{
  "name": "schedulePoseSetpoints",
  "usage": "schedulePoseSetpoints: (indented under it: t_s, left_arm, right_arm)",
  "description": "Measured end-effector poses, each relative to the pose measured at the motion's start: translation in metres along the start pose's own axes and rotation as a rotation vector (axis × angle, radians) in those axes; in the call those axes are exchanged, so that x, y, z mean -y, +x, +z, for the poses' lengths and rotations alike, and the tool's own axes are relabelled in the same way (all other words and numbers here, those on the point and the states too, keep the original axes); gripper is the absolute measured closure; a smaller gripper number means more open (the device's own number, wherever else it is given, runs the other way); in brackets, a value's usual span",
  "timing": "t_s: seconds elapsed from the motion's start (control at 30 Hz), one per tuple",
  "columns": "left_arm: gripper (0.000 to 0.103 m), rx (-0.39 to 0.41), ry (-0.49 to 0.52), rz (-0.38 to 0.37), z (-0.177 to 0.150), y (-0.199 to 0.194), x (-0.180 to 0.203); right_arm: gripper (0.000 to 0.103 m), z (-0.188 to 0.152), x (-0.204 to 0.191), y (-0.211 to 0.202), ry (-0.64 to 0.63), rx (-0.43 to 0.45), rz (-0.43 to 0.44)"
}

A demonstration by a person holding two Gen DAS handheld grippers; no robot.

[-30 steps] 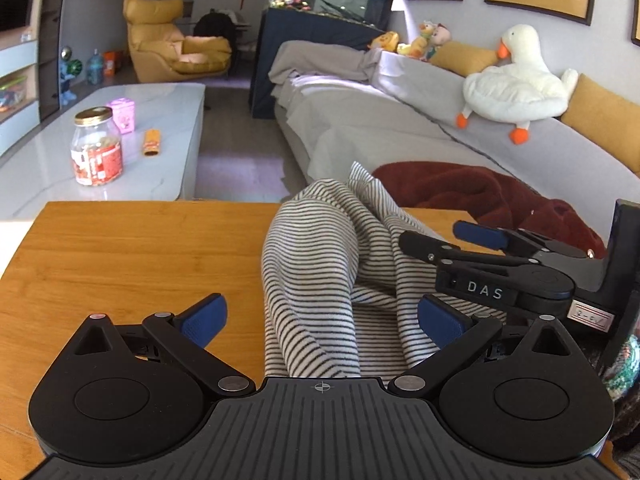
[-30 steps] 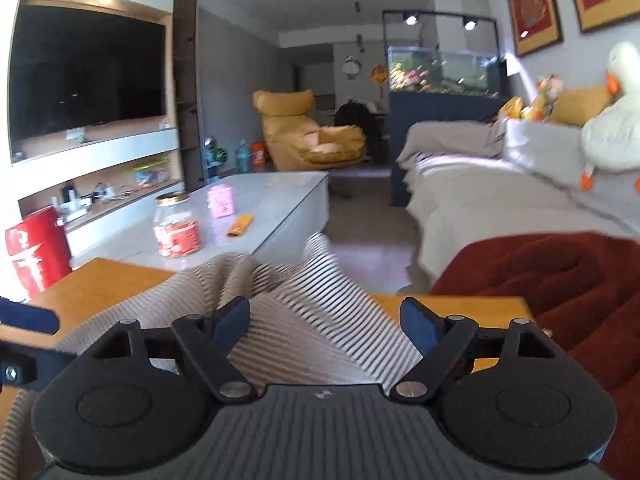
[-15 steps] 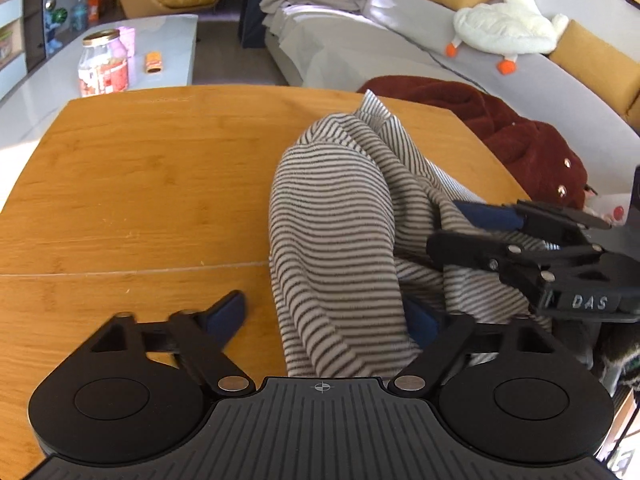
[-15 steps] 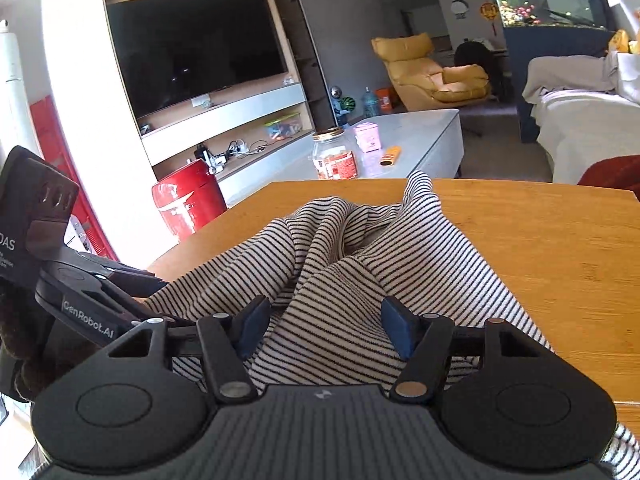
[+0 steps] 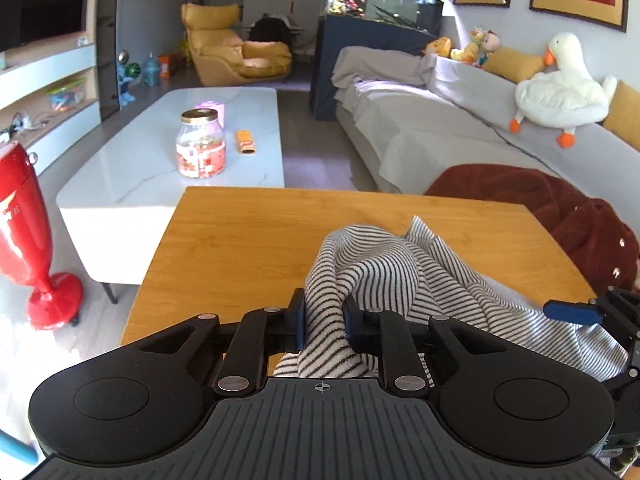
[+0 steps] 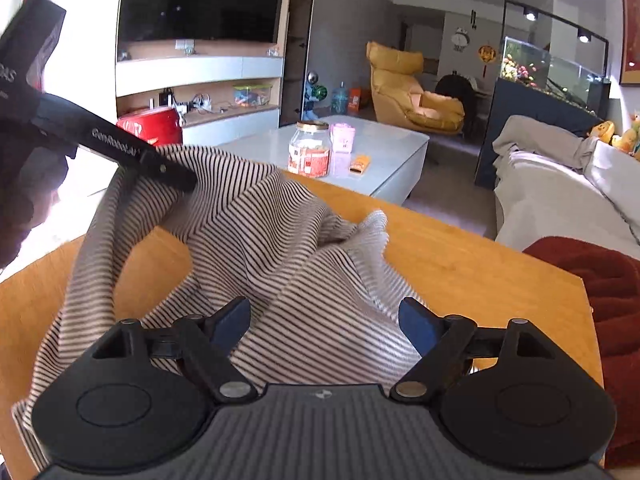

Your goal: Fold clothes

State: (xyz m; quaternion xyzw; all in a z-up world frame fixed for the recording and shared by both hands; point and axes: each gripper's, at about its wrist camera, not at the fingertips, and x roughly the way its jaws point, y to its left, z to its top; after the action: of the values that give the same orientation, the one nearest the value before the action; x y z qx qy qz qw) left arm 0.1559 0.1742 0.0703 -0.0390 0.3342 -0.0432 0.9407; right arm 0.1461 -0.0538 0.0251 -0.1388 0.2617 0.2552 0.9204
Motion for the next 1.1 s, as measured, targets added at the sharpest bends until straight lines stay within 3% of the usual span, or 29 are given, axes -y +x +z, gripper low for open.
schedulePoseSetpoints:
  t_s: [0.07,0.13,0.2,0.27,0.37,0.47,0.5,0.57,0.6,0.63,0.77,0.87,1.0,1.07,1.1]
  left_arm:
    - [0.084,-0.022,-0.018,-0.004,-0.005,0.002,-0.009]
    - [0.084,-0.035,-0.033,0.000,-0.010,0.003,-0.020]
    - [0.084,-0.042,-0.044,0.008,-0.014,0.003,-0.030]
    - [0.084,-0.045,-0.051,0.021,-0.014,0.007,-0.038]
    - [0.083,-0.050,-0.057,0.039,-0.012,0.015,-0.045]
    - [0.081,-0.052,-0.061,0.027,-0.011,0.019,-0.047]
    - [0.080,-0.051,-0.065,0.025,-0.011,0.020,-0.046]
    - [0.079,-0.052,-0.093,0.019,-0.013,0.020,-0.047]
    - [0.076,-0.055,-0.116,0.015,-0.014,0.021,-0.047]
    - [0.073,-0.057,-0.131,0.011,-0.016,0.021,-0.047]
    - [0.064,-0.064,-0.163,-0.005,-0.022,0.016,-0.044]
    - [0.060,-0.065,-0.159,-0.016,-0.027,0.015,-0.042]
    - [0.060,-0.064,-0.169,-0.030,-0.031,0.020,-0.041]
    - [0.060,-0.063,-0.175,-0.031,-0.033,0.019,-0.042]
    - [0.060,-0.061,-0.177,-0.031,-0.033,0.018,-0.043]
  right_arm:
    - [0.048,-0.002,-0.004,0.013,-0.019,-0.040,0.000]
    - [0.081,0.001,0.000,0.019,-0.043,-0.053,0.010]
    - [0.096,0.010,0.002,0.015,-0.147,-0.009,-0.055]
    - [0.103,0.022,0.016,0.016,-0.265,0.063,-0.238]
    - [0.103,0.040,0.073,0.035,-0.278,0.079,-0.512]
    - [0.102,0.059,0.129,0.037,-0.016,0.006,-0.411]
    - [0.101,0.062,0.125,0.031,0.038,0.007,-0.318]
    - [0.083,0.068,0.115,0.018,0.139,0.004,-0.137]
    - [0.059,0.067,0.099,0.018,0.149,-0.015,-0.080]
    - [0.044,0.064,0.081,0.018,0.156,-0.035,-0.026]
    - [0.044,0.033,0.006,0.010,0.130,-0.121,0.079]
    - [0.044,0.009,-0.035,-0.006,0.016,-0.118,-0.002]
    - [0.037,-0.014,-0.061,-0.013,-0.098,-0.165,0.002]
    - [0.050,-0.021,-0.064,-0.012,-0.185,-0.160,-0.017]
    - [0.077,-0.022,-0.064,-0.011,-0.240,-0.148,-0.036]
